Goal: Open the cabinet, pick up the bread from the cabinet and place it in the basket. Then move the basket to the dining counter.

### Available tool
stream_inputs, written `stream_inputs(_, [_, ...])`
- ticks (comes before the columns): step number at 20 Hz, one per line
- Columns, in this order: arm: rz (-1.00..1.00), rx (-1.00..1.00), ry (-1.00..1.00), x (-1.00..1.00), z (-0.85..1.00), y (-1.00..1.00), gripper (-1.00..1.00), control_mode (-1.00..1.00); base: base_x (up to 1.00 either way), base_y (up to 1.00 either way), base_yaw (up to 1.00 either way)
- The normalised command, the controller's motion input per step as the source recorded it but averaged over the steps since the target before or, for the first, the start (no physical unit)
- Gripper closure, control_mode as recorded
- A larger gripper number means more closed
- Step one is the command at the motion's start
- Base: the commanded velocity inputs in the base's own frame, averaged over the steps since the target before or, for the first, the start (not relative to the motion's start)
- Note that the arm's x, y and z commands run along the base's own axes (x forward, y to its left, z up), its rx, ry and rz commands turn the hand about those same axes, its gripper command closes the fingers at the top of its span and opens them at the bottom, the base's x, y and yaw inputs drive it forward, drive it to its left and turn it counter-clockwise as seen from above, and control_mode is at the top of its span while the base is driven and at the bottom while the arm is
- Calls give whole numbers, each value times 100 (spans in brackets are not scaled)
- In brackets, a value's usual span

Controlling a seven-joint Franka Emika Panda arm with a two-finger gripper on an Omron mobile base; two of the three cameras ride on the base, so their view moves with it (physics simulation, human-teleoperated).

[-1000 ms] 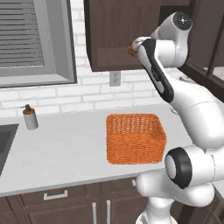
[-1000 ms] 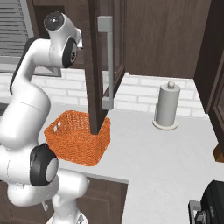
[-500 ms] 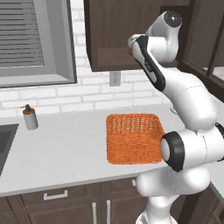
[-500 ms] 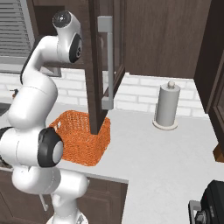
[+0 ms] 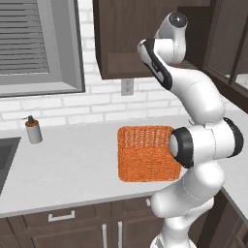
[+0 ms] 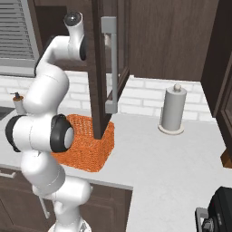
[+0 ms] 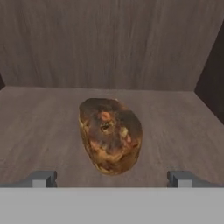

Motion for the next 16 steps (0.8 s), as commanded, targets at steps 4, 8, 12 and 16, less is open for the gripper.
stream_inputs(4, [0, 0, 4, 39, 0, 0, -100, -100, 0, 0, 0])
stream_inputs(8, [0, 0, 5, 37, 0, 0, -100, -100, 0, 0, 0])
stream_inputs(12, [0, 0, 6, 41, -4, 0, -100, -100, 0, 0, 0])
stream_inputs(16, [0, 0, 5, 41, -8, 0, -100, -100, 0, 0, 0])
